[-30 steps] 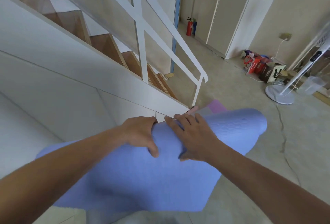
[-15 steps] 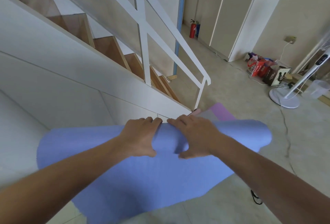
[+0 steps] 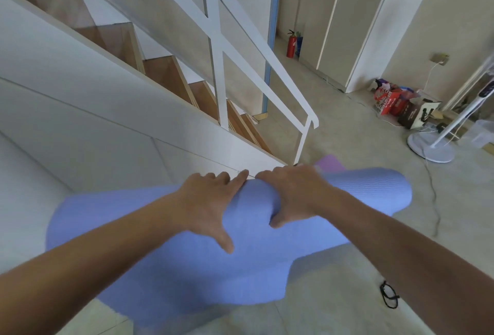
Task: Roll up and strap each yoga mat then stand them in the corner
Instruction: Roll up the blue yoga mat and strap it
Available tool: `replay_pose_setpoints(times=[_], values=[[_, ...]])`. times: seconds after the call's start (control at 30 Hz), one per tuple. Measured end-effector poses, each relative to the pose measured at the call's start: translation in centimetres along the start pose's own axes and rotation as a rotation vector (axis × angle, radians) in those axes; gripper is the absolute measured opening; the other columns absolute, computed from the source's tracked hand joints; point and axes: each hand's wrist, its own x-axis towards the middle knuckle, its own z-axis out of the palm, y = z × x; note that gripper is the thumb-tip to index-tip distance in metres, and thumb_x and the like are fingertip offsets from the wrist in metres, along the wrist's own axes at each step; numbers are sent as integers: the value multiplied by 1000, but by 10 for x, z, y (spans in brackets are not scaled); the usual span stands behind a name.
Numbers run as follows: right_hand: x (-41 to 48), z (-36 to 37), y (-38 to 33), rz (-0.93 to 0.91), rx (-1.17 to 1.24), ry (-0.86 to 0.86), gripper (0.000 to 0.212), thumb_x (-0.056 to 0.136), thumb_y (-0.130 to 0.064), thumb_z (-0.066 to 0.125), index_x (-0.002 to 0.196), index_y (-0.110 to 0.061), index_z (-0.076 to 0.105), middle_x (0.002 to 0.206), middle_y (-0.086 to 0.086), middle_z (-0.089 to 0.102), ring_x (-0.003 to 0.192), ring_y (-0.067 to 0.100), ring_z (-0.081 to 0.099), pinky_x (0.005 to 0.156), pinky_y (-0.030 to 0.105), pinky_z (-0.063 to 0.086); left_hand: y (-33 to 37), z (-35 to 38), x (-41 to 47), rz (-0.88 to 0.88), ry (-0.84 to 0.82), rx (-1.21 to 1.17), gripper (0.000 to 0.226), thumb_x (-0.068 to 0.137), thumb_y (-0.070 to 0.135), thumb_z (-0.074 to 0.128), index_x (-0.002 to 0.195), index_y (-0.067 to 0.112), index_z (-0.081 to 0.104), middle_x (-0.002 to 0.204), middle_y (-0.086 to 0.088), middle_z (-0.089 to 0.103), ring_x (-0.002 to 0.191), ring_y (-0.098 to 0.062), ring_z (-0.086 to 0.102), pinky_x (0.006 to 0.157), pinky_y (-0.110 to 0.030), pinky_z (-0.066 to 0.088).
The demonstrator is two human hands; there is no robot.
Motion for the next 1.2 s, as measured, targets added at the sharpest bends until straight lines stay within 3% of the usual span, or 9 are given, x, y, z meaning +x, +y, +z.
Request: replay_pose_setpoints(times=[0.07, 0.17, 0.33, 0.43, 0.53, 0.77, 0.9, 1.03, 1.2], values=[[4, -11, 4, 17, 97, -74, 94, 47, -67, 73, 131, -46, 37, 104, -14, 64, 90, 16, 62, 77, 37, 51, 8, 23, -4, -6, 243, 230, 150, 41, 79, 74, 154, 23, -7, 130, -5, 48, 109, -30, 56, 98, -48, 40], [4, -9, 1, -4, 133, -65, 92, 49, -68, 73, 131, -47, 36, 106, -15, 61, 94, 15, 62, 81, 39, 50, 3, 40, 0, 4, 475, 225, 131, 34, 64, 81, 143, 19, 25, 101, -5, 59, 76, -27, 58, 70, -39, 49], [-14, 33, -22, -82, -156, 232, 133, 47, -75, 77, 153, -26, 13, 148, 8, 39, 128, 34, 45, 104, 53, 38, -18, 17, 8, -64, 118, -142, 91, 49, 62, 78, 129, 36, 41, 108, 15, 56, 93, -14, 60, 74, -31, 48], [-14, 49, -35, -60, -250, 445, 137, 39, -65, 86, 151, -16, 24, 140, 22, 47, 121, 46, 50, 97, 64, 39, -28, 1, 9, -47, -65, -471, 82, 42, 58, 86, 114, 44, 51, 104, 22, 63, 96, -6, 61, 87, -32, 51], [-10, 44, -33, -58, -172, 444, 120, 45, -56, 84, 145, -18, 31, 120, 16, 56, 99, 38, 59, 84, 52, 49, -32, -9, 9, -28, -197, -570, 81, 45, 52, 90, 116, 47, 52, 109, 25, 63, 103, -6, 62, 92, -36, 52], [0, -4, -16, 52, 237, -60, 95, 49, -65, 76, 134, -46, 36, 103, -16, 62, 95, 14, 59, 92, 39, 44, -5, 10, -5, 16, 127, 178, 137, 48, 76, 74, 154, 26, 4, 129, 3, 45, 112, -23, 52, 100, -42, 40], [-3, -6, -18, 7, 353, -146, 99, 55, -59, 82, 139, -46, 32, 118, -19, 56, 105, 14, 57, 93, 37, 45, -10, 14, -5, -8, 177, 28, 95, 51, 67, 73, 131, 27, 39, 106, 10, 52, 91, -18, 58, 77, -35, 51], [-10, 15, -37, -63, -10, 16, 139, 53, -73, 76, 154, -31, -10, 153, -1, 23, 134, 25, 35, 109, 43, 31, -20, 0, -4, -99, 10, -229, 82, 45, 64, 81, 114, 33, 49, 99, 15, 60, 88, -13, 61, 76, -32, 51], [-11, 17, -43, -58, -54, 162, 111, 61, -66, 72, 149, -31, 14, 133, 1, 44, 115, 24, 47, 93, 40, 40, -27, -10, -10, -106, -105, -483, 84, 45, 63, 83, 119, 47, 49, 111, 24, 60, 106, -13, 60, 89, -33, 52]])
